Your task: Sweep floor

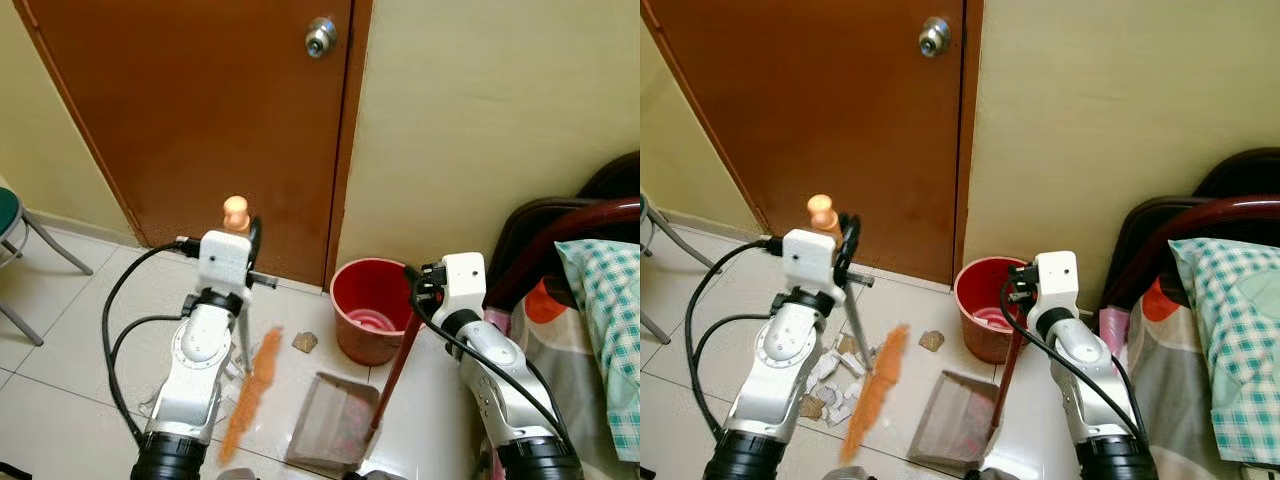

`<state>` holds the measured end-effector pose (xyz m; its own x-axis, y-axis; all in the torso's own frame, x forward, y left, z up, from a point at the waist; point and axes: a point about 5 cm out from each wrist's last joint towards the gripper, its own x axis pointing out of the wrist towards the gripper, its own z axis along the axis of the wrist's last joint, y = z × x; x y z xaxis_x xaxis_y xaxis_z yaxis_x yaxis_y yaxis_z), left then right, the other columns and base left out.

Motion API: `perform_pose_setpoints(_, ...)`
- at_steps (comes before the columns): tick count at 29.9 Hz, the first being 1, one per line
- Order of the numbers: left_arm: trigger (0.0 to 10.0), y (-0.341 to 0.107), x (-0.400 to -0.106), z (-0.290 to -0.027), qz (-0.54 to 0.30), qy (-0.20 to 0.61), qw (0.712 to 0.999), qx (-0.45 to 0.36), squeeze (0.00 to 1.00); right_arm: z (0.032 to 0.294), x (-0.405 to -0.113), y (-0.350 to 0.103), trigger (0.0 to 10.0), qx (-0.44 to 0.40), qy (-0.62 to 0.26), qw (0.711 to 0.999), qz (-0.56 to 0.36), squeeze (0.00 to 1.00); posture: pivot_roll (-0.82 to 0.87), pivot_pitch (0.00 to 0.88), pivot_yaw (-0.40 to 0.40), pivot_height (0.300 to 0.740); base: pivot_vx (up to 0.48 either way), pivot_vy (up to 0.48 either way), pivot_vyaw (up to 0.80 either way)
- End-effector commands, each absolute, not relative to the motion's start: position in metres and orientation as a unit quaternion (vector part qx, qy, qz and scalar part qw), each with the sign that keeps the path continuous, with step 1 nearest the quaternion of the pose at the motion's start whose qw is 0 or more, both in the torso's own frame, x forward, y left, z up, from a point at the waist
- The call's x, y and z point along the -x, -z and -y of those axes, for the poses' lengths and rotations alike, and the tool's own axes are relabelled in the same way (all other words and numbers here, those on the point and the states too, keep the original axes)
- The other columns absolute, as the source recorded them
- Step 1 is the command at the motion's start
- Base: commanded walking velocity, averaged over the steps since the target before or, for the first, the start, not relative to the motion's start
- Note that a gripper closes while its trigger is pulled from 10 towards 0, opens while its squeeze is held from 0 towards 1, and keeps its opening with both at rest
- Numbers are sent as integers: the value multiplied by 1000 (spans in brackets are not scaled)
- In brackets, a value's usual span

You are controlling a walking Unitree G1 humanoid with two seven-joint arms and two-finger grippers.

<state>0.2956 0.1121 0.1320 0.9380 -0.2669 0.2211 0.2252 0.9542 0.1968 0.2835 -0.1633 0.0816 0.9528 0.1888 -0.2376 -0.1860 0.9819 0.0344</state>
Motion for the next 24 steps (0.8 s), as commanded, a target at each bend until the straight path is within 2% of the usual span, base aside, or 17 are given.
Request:
perform_pose_setpoints(1,10000,-141,-301,-112,152,136,973,-111,0,167,-284,-90,10000,-4,-89,991,-102,0,-16,48,-25,740,0,0,0)
perform_pose_setpoints(3,10000,-140,-311,-109,163,150,964,-150,0,167,-282,-90,10000,-5,-87,991,-102,0,-26,56,-25,740,0,0,0)
perform_pose_setpoints(6,10000,-138,-319,-107,163,166,958,-167,0,167,-281,-90,10000,-4,-87,991,-102,0,-32,59,-23,740,0,0,0)
perform_pose_setpoints(17,10000,-135,-336,-99,169,204,944,-196,0,171,-278,-93,10000,2,-81,992,-101,0,-60,69,-21,740,0,0,0)
perform_pose_setpoints(24,10000,-141,-345,-82,190,252,922,-224,0,172,-275,-94,10000,4,-77,992,-100,0,-77,78,-19,740,0,0,0)
